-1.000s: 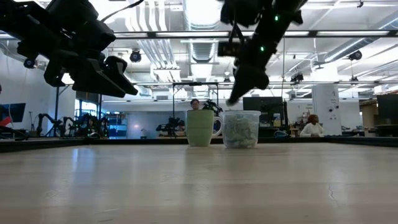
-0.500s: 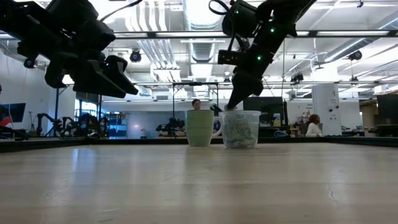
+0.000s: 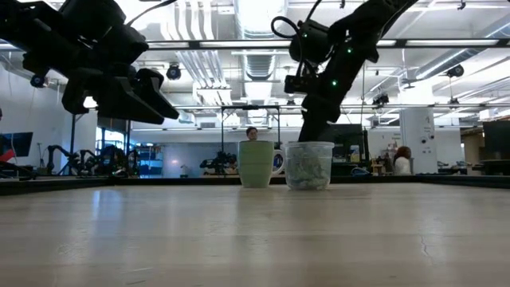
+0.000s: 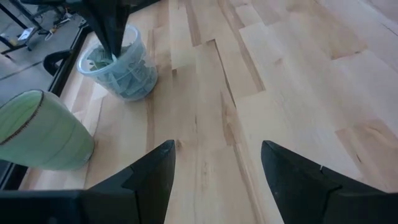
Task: Pick and place Stevia / Truvia into bins
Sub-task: Put the stevia packet into the transparent container
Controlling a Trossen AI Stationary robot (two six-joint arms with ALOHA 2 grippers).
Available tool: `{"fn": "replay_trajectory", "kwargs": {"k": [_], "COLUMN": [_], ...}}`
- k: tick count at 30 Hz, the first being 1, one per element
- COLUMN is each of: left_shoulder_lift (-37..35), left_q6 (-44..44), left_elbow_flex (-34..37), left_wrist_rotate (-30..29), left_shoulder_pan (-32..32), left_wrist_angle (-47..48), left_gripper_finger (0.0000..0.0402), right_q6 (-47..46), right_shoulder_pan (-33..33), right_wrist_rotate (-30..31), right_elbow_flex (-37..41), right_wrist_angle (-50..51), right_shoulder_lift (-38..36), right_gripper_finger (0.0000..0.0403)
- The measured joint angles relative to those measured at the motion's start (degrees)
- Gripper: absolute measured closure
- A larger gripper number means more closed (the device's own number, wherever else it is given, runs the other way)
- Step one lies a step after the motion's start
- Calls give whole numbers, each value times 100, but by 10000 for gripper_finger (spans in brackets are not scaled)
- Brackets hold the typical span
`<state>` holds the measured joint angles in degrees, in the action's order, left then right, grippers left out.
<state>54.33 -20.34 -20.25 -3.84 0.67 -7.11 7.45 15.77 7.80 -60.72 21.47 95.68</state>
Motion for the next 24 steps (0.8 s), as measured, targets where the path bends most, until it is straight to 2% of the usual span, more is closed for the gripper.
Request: {"fn": "replay_trajectory", "kwargs": {"k": [6, 19, 24], "left_shoulder_lift": [0, -2, -2], "left_q6": [-8, -6, -6], "left_elbow_flex": [-7, -7, -7], "left_wrist_rotate": [-15, -15, -15], "left_shoulder_pan": [0, 0, 0], "left_wrist_angle": [-40, -105, -105], "left_gripper_finger": [180, 180, 180], "right_q6": [-22, 95, 174], "right_shoulder_pan": [52, 91, 87], "right_wrist_rotate": [-337, -331, -145], "right_elbow_flex": [178, 196, 196], "right_wrist_angle": [-2, -118, -132], "right_shoulder_lift": [7, 7, 7], "right_gripper_finger": [394, 393, 368]}}
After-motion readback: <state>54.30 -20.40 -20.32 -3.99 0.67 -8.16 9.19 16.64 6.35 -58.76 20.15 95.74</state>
